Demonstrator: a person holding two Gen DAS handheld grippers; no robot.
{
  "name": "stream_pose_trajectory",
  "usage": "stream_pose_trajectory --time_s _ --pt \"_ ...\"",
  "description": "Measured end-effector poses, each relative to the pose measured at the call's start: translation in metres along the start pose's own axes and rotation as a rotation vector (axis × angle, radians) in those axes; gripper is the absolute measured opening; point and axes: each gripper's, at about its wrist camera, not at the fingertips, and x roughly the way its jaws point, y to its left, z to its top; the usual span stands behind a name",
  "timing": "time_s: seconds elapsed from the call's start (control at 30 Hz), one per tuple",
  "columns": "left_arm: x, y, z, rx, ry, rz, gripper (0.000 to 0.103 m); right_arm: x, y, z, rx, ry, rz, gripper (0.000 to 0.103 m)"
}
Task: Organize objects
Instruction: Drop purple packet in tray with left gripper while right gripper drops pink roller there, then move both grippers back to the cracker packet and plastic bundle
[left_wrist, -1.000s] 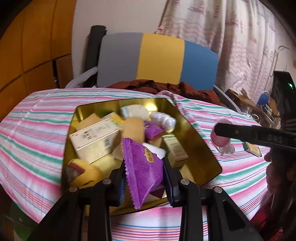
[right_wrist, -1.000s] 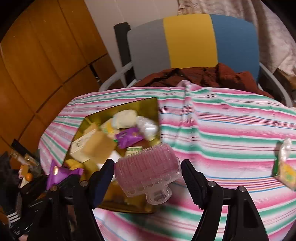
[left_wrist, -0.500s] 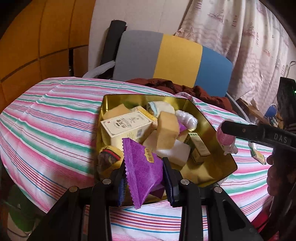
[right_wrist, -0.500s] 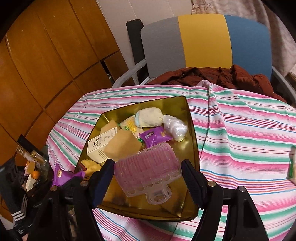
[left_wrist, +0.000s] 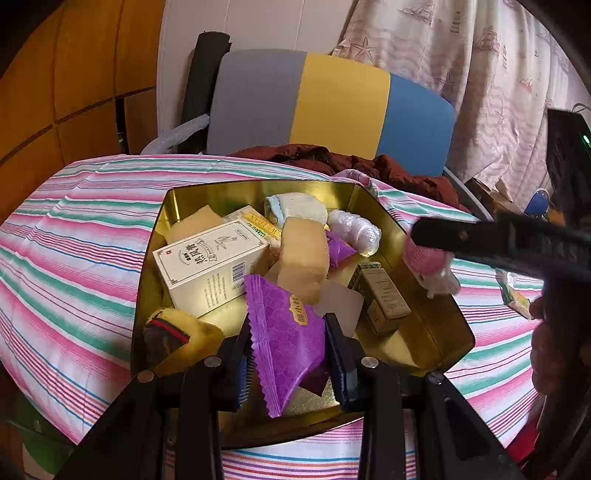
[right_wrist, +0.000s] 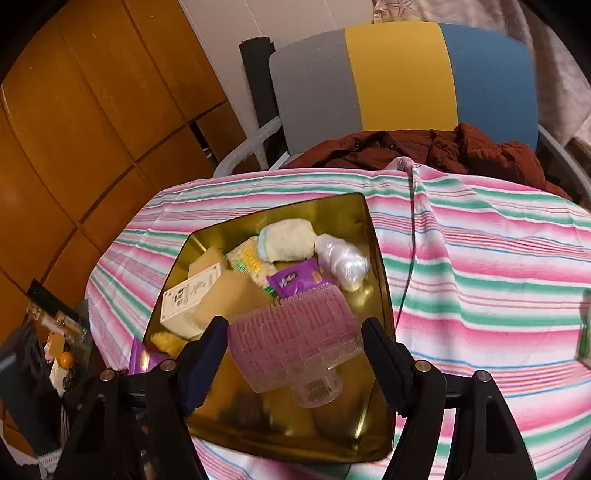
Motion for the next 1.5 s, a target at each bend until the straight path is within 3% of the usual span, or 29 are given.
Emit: stream_pose_trajectory --time_s 0.33,0.43,0.47,0.63,0.97,1.17,1.5 --pt "0.003 0.002 0.003 -0.005 -0.01 0.007 0.037 0.021 0.01 0.023 0.006 -0.004 0.012 0.076" --pt "0.002 0.006 0.002 -0.023 -0.011 0.013 0.042 0.027 0.012 0.027 0.018 -0.005 0.028 0.102" --pt "0.001 0.007 0.001 -0.025 -0.013 0.016 0.043 0.027 0.012 0.027 0.026 -0.013 0.039 0.103" --pt "-0.005 0.013 -0.001 -0.04 -0.022 0.056 0.044 0.022 0.008 0.019 0.041 -0.012 0.041 0.103" --pt "-0.015 0.018 -0.001 -0.047 -0.05 0.111 0.045 -0.001 0.021 -0.022 -0.11 -0.05 -0.132 0.103" --pt "-0.019 0.013 -0.002 -0.028 -0.058 0.123 0.045 -0.013 0.021 -0.035 -0.15 -0.061 -0.178 0.103" --pt "-0.03 -0.005 -0.002 0.039 -0.088 0.107 0.045 -0.03 -0.001 -0.044 -0.097 -0.068 -0.219 0.103"
